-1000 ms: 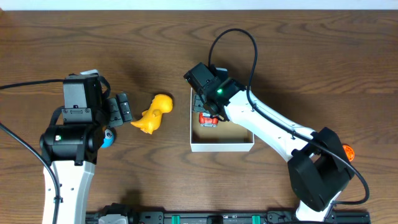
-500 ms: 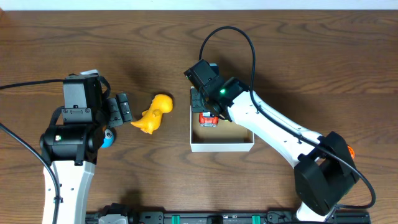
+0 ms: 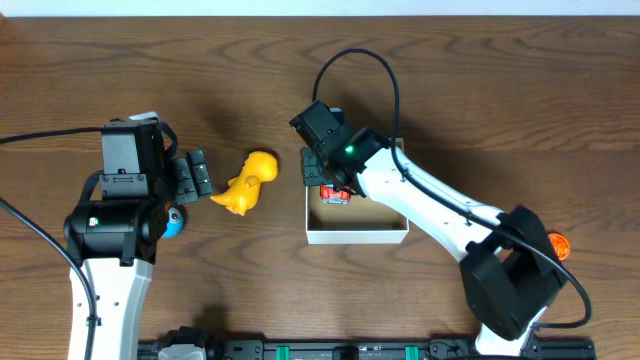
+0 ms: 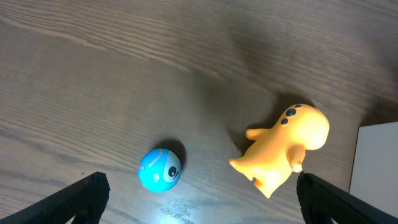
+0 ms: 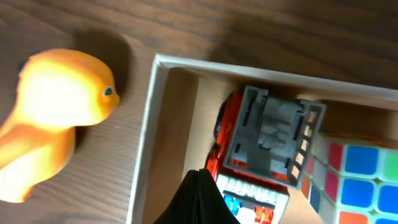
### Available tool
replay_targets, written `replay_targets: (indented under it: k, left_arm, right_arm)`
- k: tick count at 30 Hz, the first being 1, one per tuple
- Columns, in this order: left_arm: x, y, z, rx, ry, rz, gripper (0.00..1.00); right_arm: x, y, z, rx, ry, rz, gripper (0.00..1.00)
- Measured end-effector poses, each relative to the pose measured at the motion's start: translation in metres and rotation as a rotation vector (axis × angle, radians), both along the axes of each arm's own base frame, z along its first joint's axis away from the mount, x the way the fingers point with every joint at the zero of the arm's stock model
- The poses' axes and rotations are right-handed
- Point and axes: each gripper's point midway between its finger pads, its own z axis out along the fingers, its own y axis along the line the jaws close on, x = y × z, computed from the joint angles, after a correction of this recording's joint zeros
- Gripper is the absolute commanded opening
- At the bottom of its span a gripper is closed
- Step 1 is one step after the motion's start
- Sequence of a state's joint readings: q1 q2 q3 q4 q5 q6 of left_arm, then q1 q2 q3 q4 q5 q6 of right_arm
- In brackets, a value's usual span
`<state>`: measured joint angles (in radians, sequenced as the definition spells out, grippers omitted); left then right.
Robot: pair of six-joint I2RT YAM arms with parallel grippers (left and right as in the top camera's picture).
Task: Pack container
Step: 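Lower the red truck into the box beside the cube with the right gripper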
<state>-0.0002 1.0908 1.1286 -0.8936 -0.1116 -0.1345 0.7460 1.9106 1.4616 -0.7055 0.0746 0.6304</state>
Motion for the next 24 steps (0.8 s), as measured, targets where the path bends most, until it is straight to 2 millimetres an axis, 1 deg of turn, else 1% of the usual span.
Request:
replay_targets:
  k: [9, 17, 24]
  left_arm:
    - [0.000, 0.000, 0.000, 0.000, 0.000, 0.000, 0.98]
    - [0.000, 0.000, 0.000, 0.000, 0.000, 0.000, 0.98]
    - [0.000, 0.000, 0.000, 0.000, 0.001, 0.000, 0.98]
  right_arm:
    - [0.000, -0.001, -0.010, -0.018, 0.014, -0.001, 0.01]
    - [0.001, -0.003, -0.038, -0.067, 0.045, 0.000, 0.01]
    - [0.009, -0.011, -0.037, -0.106, 0.007, -0.024, 0.02]
